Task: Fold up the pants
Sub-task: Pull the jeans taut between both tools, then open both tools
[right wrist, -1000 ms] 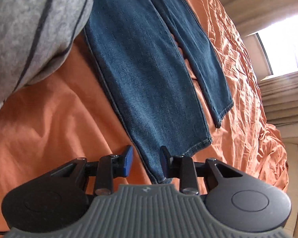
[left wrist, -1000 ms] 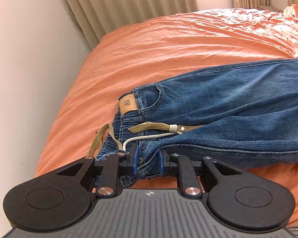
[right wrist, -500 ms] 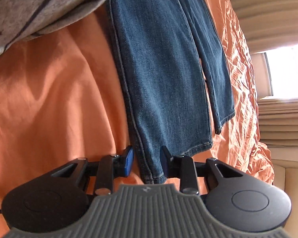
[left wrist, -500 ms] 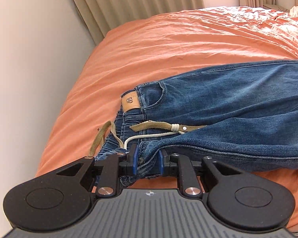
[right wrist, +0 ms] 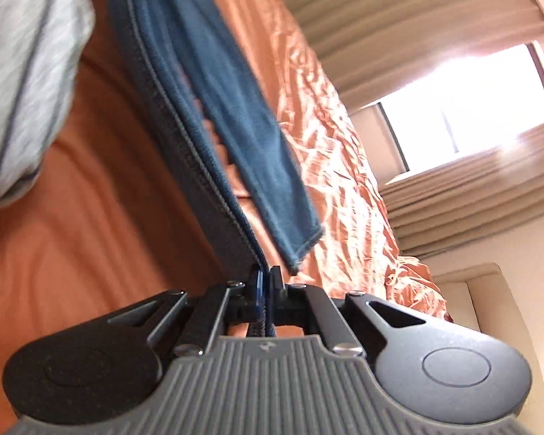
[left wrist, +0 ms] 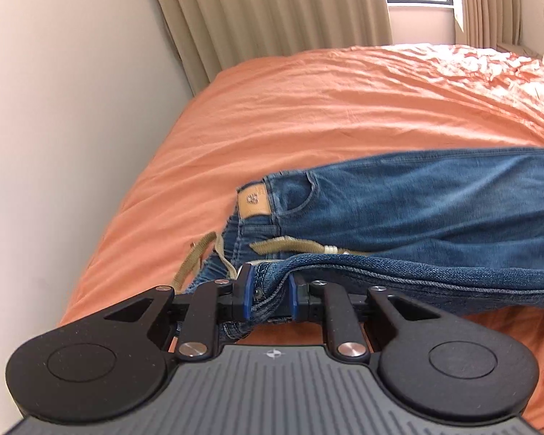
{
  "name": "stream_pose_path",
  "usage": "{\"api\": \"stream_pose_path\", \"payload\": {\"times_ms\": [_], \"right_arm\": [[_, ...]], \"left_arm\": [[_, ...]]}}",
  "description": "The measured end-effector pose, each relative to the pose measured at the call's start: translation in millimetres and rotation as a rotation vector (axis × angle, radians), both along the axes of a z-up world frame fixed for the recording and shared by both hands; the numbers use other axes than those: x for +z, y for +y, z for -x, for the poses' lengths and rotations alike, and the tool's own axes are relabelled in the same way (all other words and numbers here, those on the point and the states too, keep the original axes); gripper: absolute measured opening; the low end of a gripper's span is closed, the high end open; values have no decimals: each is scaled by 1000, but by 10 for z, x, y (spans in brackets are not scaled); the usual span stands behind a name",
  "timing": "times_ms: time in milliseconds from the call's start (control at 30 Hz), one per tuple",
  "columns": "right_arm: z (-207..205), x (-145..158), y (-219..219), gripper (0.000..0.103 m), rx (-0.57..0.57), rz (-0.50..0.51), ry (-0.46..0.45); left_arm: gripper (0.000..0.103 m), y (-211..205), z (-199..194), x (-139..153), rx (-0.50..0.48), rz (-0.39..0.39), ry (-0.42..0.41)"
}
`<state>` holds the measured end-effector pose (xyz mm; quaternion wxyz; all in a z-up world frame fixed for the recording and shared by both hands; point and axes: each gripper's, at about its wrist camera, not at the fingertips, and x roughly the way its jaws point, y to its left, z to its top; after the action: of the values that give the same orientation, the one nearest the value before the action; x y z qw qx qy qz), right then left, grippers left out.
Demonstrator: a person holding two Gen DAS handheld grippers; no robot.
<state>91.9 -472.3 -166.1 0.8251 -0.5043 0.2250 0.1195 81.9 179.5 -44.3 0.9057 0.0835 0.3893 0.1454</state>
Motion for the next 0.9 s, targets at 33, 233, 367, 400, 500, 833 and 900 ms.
{"api": "stream_pose_path", "payload": {"times_ms": [33, 233, 367, 400, 500, 833, 900], "right_arm": [[-74, 124, -13, 0, -21, -24, -16], [-719, 796, 1, 0, -152, -160, -45], [-1291, 994, 4, 0, -233, -218, 29], [-1410, 984, -12, 0, -254, -225, 54], [-1964, 849, 31, 0, -292, -214, 108], [-3582, -114, 375, 0, -320, -128, 254], [-3838, -334, 415, 0, -316, -106, 286]], "left_arm": [[21, 7, -16, 69, -2, -3, -16], [20, 22, -331, 507, -4, -15, -88], [20, -3, -766, 621, -22, -32, -72], [20, -10, -905, 609, -25, -40, -60], [20, -15, -1318, 518, -32, -51, -18], [20, 156, -2666, -497, -20, -64, 216], [20, 191, -2838, -708, -23, -68, 266]]}}
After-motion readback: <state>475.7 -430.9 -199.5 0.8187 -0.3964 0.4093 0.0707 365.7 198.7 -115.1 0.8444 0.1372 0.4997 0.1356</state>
